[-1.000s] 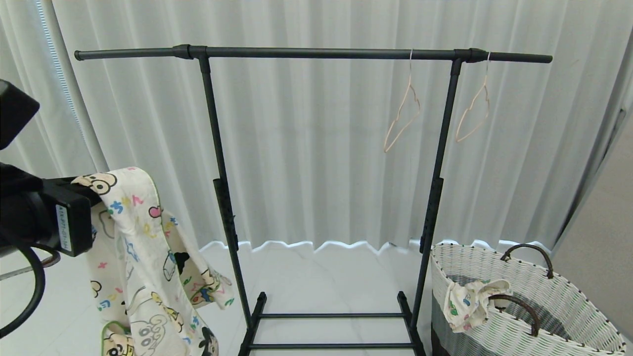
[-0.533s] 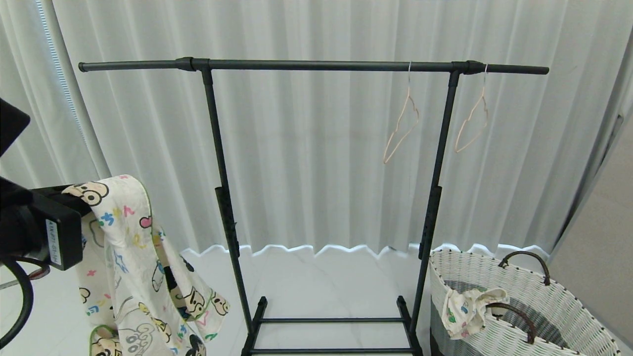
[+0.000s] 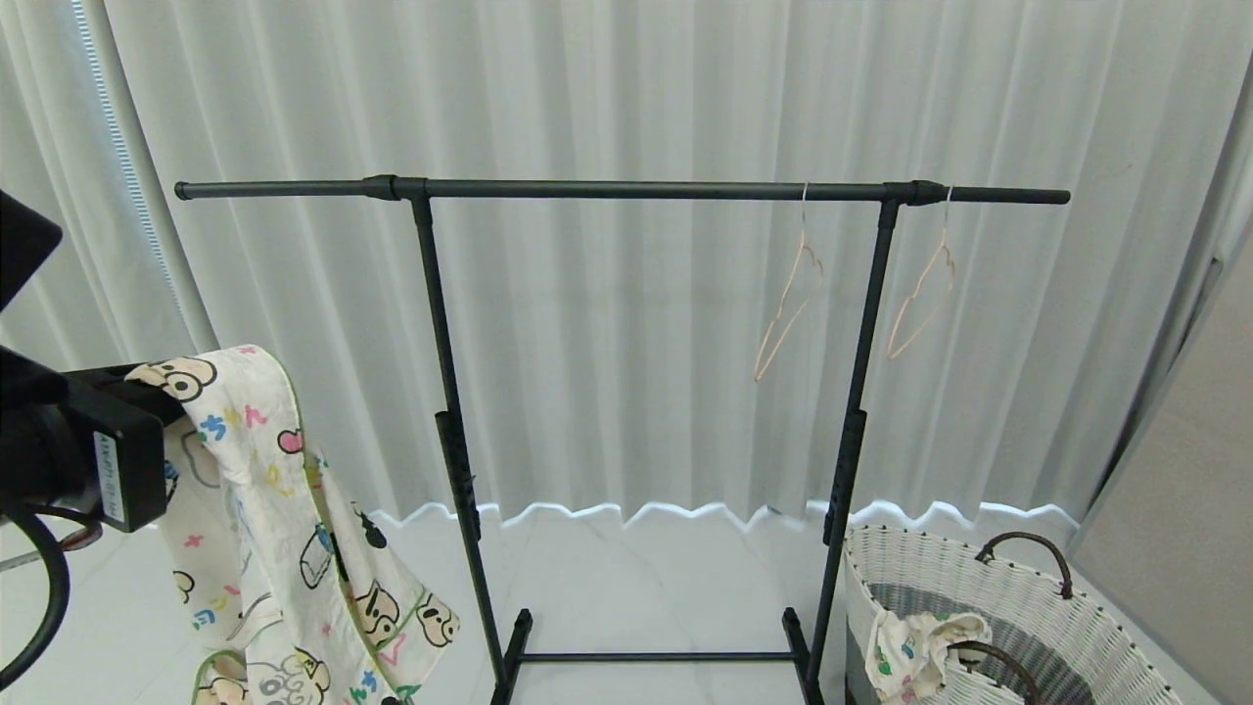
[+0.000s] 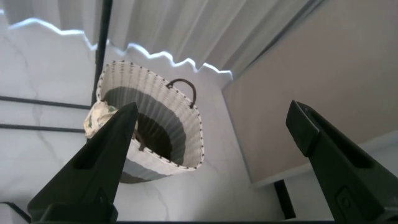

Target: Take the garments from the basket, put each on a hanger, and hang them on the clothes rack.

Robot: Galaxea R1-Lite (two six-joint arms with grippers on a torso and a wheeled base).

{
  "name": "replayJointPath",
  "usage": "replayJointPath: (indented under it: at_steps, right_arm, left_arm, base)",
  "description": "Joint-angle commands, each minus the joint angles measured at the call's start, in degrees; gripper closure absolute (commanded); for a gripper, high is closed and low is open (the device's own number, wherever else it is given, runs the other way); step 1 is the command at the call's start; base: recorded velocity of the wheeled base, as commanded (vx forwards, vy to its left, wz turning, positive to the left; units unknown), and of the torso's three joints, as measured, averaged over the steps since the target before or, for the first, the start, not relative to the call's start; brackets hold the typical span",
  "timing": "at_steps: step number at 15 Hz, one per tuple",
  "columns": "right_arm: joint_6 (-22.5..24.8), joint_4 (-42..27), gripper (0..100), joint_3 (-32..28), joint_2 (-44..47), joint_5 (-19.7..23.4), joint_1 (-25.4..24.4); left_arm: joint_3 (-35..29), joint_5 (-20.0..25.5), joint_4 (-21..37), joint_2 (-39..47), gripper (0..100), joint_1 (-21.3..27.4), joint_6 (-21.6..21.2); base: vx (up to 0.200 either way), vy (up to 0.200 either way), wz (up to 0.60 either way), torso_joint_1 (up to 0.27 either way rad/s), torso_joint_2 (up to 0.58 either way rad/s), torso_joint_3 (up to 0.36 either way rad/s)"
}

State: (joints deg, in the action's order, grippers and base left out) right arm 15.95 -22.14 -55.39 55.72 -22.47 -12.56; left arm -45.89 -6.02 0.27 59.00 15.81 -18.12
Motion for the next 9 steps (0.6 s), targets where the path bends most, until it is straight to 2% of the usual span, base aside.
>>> replayJointPath:
  at_steps: [1, 4, 9]
  right_arm:
    - [0.0, 0.0, 0, 0.4, 0.2, 0.1, 0.0]
    - [-0.2, 0.3, 0, 0.6, 0.2, 0.1, 0.0]
    - [-0.1, 8.2, 0, 4.5, 0.6, 0.0, 0.0]
  left_arm:
    - [-0.1, 0.0, -0.1, 0.2, 100, 0.0, 0.0]
    - [-0.1, 0.0, -0.1, 0.2, 100, 0.0, 0.0]
    - [-0.1, 0.0, -0.1, 0.2, 100, 0.1, -0.1]
  base:
    - [0.000, 0.000, 0.00, 0.295, -0.47, -0.242]
    - [0.000, 0.000, 0.00, 0.253, -0.49, -0.242]
    - [0.000, 0.000, 0.00, 0.263, -0.52, -0.266]
